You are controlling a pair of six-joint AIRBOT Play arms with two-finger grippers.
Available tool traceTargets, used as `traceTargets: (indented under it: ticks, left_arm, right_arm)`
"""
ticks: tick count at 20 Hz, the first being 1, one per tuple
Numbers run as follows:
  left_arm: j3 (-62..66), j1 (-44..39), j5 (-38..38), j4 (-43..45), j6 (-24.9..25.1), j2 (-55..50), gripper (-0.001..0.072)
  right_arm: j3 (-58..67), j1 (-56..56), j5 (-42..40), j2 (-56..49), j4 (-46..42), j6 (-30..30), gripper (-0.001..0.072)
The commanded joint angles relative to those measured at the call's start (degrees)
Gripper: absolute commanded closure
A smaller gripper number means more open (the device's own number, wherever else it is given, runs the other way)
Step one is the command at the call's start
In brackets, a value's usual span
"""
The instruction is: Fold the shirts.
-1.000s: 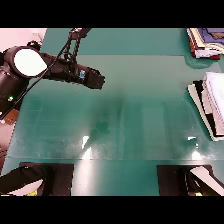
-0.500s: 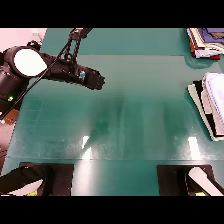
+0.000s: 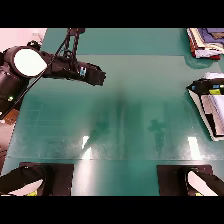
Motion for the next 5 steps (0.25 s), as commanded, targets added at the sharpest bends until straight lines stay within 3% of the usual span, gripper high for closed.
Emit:
traceTargets:
  ticks: [1,5]
  left_arm:
    - [0.0,0.0,1.5,0.0,0.0,0.0,0.0684]
    - [0.0,0.0,1.5,0.0,0.0,0.0,0.0684]
  right_arm:
    - [0.0,4.4,-0.7,0.0,-2.2,0.0,0.0692]
    - [0.0,3.1,-0.6,0.0,-2.2,0.0,0.0692]
